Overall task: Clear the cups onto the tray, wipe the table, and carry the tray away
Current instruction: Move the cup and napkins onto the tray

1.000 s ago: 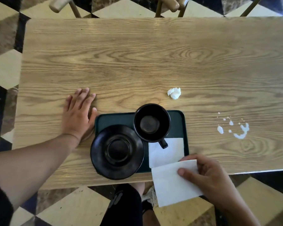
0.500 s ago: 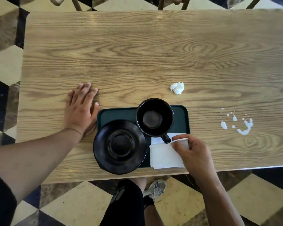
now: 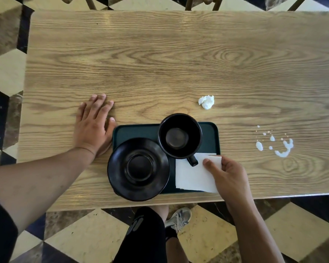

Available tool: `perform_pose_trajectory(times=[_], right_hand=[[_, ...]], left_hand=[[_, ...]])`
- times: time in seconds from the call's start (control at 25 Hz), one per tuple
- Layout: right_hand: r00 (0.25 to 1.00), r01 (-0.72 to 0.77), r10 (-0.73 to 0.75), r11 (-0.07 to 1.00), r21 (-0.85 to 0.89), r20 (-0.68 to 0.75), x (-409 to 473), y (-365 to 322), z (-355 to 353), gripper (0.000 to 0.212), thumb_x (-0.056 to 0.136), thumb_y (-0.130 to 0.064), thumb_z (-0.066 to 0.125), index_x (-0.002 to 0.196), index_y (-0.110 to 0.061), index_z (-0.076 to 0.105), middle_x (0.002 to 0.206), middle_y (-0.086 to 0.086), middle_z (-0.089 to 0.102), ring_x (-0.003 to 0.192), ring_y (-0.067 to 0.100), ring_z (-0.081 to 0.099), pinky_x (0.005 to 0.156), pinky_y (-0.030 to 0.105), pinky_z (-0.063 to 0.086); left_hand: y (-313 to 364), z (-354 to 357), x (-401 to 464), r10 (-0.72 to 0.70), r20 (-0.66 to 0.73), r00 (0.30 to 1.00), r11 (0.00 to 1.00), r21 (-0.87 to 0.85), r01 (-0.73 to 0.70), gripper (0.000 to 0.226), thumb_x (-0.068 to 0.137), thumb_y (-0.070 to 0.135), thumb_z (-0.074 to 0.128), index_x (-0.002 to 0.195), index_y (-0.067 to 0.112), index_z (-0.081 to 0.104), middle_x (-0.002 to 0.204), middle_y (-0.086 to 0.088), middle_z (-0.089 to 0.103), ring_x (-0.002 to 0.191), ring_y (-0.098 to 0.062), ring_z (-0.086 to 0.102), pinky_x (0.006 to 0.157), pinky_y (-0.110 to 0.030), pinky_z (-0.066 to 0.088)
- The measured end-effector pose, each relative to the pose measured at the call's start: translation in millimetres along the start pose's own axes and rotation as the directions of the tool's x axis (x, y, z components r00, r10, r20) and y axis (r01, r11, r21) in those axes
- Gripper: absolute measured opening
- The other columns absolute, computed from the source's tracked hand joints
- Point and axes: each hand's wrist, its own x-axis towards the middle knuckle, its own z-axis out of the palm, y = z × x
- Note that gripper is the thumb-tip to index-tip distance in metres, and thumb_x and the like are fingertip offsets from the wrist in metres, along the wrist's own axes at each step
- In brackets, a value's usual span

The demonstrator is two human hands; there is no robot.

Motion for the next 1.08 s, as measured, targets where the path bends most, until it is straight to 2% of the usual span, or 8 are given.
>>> perform_pose_trajectory(times=[0.12, 0.24, 0.32, 0.44, 0.56, 0.76, 0.84, 1.08], right_hand=[[0.997, 0.071, -0.074, 0.994, -0.082, -0.031, 2, 3, 2, 0.010, 0.096, -0.027, 0.067, 0.091, -0.020, 0.073, 0.077, -0.009, 0.078, 0.066, 0.008, 0.074, 0.054, 0.026, 0.058], [0.987, 0.134, -0.146, 0.980, -0.146, -0.069, 0, 6, 0, 0.007, 0.094, -0.029, 0.068, 0.094, -0.025, 0.073, 0.076, -0.009, 0.076, 0.070, 0.004, 0.071, 0.054, 0.020, 0.054], [0.963, 0.185, -0.227, 0.948, -0.260, -0.143, -5, 7, -3, 0.010, 0.093, -0.030, 0.068, 0.102, -0.029, 0.072, 0.080, -0.012, 0.074, 0.073, 0.003, 0.069, 0.058, 0.015, 0.050], [0.879, 0.262, -0.399, 0.861, -0.436, -0.261, -14, 8, -9, 0.020, 0.092, -0.026, 0.070, 0.112, -0.023, 0.070, 0.098, -0.015, 0.071, 0.087, 0.006, 0.066, 0.075, 0.022, 0.047], [0.837, 0.328, -0.504, 0.773, -0.543, -0.212, -13, 16, -10, 0.026, 0.090, -0.018, 0.072, 0.116, -0.022, 0.070, 0.109, -0.013, 0.060, 0.098, 0.013, 0.061, 0.078, 0.028, 0.050], [0.888, 0.364, -0.459, 0.729, -0.580, -0.019, -5, 26, 9, 0.036, 0.090, -0.023, 0.071, 0.126, -0.024, 0.064, 0.116, -0.011, 0.053, 0.093, 0.013, 0.059, 0.078, 0.026, 0.053], [0.902, 0.343, -0.432, 0.731, -0.590, -0.011, -4, 25, 14, 0.039, 0.089, -0.028, 0.072, 0.127, -0.025, 0.062, 0.119, -0.010, 0.051, 0.090, 0.013, 0.060, 0.078, 0.029, 0.054], [0.910, 0.300, -0.412, 0.726, -0.618, -0.043, -12, 23, 15, 0.037, 0.088, -0.031, 0.073, 0.124, -0.025, 0.063, 0.118, -0.010, 0.049, 0.076, 0.008, 0.058, 0.065, 0.031, 0.057]], left_hand=[[1, 0, 0, -0.004, -0.001, 1.000, 1.000, -0.008, 0.004, 0.052, 0.096, 0.031, 0.042, 0.142, 0.011, 0.052, 0.156, -0.014, 0.044, 0.148, -0.033, 0.034, 0.122, -0.047, 0.016], [1, -1, 0, -0.004, -0.002, 1.000, 1.000, -0.008, 0.004, 0.051, 0.096, 0.031, 0.042, 0.142, 0.011, 0.052, 0.156, -0.014, 0.043, 0.148, -0.033, 0.033, 0.122, -0.046, 0.015], [2, -2, 0, -0.004, 0.001, 1.000, 1.000, -0.008, 0.004, 0.051, 0.096, 0.030, 0.042, 0.142, 0.011, 0.052, 0.156, -0.014, 0.043, 0.148, -0.033, 0.033, 0.122, -0.047, 0.016], [3, -1, 0, -0.007, -0.001, 1.000, 1.000, -0.010, 0.007, 0.051, 0.096, 0.030, 0.043, 0.142, 0.011, 0.052, 0.156, -0.014, 0.043, 0.148, -0.033, 0.033, 0.122, -0.048, 0.017], [1, -2, 0, -0.008, 0.009, 1.000, 1.000, -0.011, 0.009, 0.052, 0.096, 0.031, 0.042, 0.143, 0.011, 0.052, 0.157, -0.014, 0.042, 0.149, -0.033, 0.032, 0.122, -0.047, 0.016], [3, -3, -1, -0.021, 0.018, 1.000, 1.000, -0.017, 0.022, 0.052, 0.095, 0.031, 0.043, 0.144, 0.012, 0.051, 0.158, -0.012, 0.041, 0.149, -0.032, 0.031, 0.123, -0.046, 0.015], [4, -3, 0, -0.025, 0.027, 0.999, 1.000, -0.017, 0.025, 0.053, 0.096, 0.031, 0.042, 0.144, 0.012, 0.050, 0.158, -0.012, 0.040, 0.150, -0.031, 0.030, 0.123, -0.047, 0.015], [5, -5, -1, -0.027, 0.032, 0.999, 1.000, -0.013, 0.027, 0.053, 0.096, 0.031, 0.041, 0.144, 0.012, 0.050, 0.159, -0.012, 0.040, 0.150, -0.031, 0.029, 0.123, -0.046, 0.015]])
